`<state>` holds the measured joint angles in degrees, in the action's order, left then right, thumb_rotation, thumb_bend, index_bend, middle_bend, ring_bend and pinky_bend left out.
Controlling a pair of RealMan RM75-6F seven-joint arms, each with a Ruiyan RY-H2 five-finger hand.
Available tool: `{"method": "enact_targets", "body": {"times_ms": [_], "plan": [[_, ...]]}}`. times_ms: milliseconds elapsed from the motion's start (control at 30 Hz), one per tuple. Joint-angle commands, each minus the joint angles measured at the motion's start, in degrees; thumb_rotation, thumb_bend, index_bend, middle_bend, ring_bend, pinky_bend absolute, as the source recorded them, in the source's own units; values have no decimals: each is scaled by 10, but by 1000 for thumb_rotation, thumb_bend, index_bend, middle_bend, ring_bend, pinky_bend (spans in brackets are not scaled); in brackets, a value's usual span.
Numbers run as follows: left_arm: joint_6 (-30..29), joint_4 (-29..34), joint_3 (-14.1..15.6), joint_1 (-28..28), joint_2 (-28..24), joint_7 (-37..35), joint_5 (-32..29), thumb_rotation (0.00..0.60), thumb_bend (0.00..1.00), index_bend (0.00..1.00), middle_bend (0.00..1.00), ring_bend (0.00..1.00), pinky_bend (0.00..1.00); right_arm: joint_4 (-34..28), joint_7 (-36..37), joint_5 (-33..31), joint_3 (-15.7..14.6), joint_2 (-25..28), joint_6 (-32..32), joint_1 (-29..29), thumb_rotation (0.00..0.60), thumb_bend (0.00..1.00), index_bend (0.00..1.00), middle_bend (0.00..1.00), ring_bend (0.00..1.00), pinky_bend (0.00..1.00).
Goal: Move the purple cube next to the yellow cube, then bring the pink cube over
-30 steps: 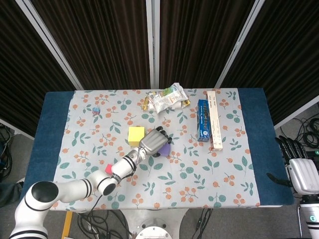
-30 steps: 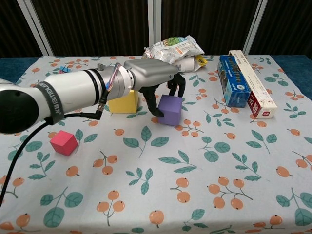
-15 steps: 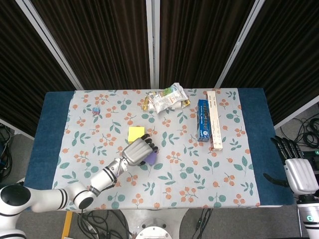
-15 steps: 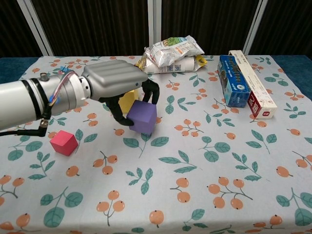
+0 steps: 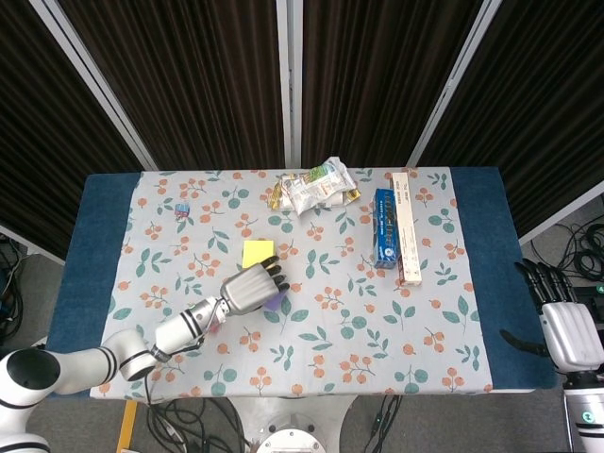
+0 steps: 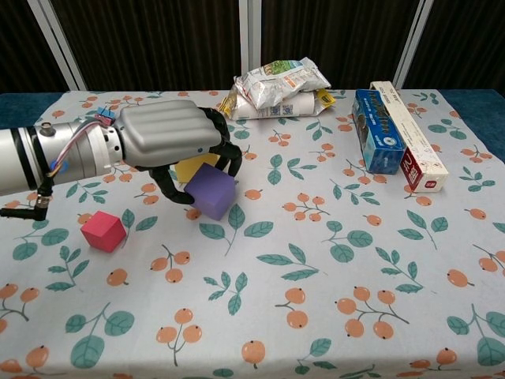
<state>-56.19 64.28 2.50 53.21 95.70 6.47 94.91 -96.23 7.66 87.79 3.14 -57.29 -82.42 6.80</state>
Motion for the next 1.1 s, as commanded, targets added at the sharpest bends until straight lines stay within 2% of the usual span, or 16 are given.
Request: {"method": "enact_targets", "body": {"times_ms": [33, 367, 800, 1100], "plan": [[2, -8, 6, 1, -3, -7, 6, 600, 276, 513, 562, 319, 191, -1, -1, 0, 0, 0, -1, -1, 600, 26, 0, 42, 0, 0], [1, -20, 8, 7, -3, -19, 21, 600, 275, 480, 521, 301, 188, -3, -4, 0, 0, 0, -2, -1, 600, 26, 0, 42, 0, 0], [-1, -8, 4, 2, -13, -8, 19, 600, 253, 357, 298, 202, 187, -3, 0, 2, -1, 1, -6, -4, 600, 26, 0, 42, 0, 0], [-40, 27, -1, -12, -31, -7, 27, 600, 197, 324, 255, 185, 187, 0, 5, 7, -1, 2, -12, -6, 600, 26, 0, 42, 0, 0]]}}
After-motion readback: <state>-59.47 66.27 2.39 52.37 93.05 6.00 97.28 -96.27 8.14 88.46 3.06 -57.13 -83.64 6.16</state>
